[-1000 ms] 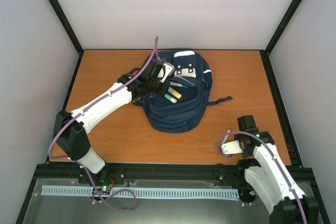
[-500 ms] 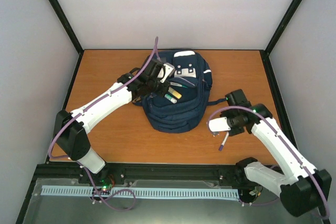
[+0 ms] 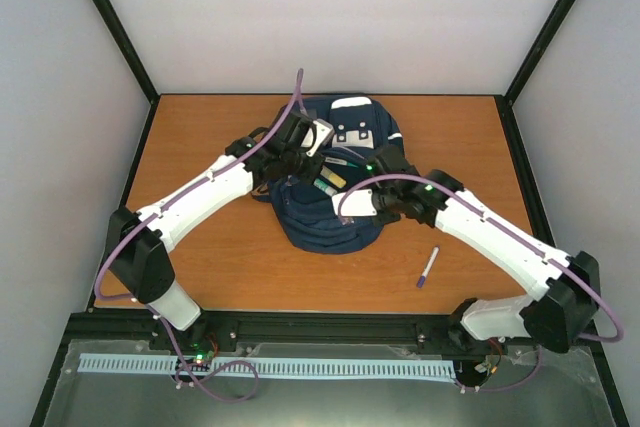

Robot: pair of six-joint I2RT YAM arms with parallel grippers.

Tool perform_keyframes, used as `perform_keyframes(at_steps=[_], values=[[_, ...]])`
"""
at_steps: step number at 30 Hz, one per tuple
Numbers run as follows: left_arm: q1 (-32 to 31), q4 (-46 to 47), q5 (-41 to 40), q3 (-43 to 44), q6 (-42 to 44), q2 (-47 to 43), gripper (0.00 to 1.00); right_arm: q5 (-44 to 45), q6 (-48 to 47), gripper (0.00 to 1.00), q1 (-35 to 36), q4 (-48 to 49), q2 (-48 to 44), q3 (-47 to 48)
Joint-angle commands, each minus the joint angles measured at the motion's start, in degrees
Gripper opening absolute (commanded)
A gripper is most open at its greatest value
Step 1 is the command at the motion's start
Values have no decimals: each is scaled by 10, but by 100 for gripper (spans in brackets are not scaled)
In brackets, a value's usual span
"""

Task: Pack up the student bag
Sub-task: Place the stationery in the student bag.

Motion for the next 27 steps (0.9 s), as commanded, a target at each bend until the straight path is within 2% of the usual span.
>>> perform_keyframes(at_steps=[1,9,12,17,27], values=[[5,7,11,39,-27,-4,1,73,13,3,40,88,39,31],[7,10,13,37,-24,-12,1,145,15,5,51,196,135,71],[7,9,13,37,-24,-13,1,157,17,19,52,214,149,73],[9,10,14,37,-24,-17,1,148,37,26,52,192,140,74],[14,8,21,37,-29,-18,1,49,105,29,52,71,50,42]])
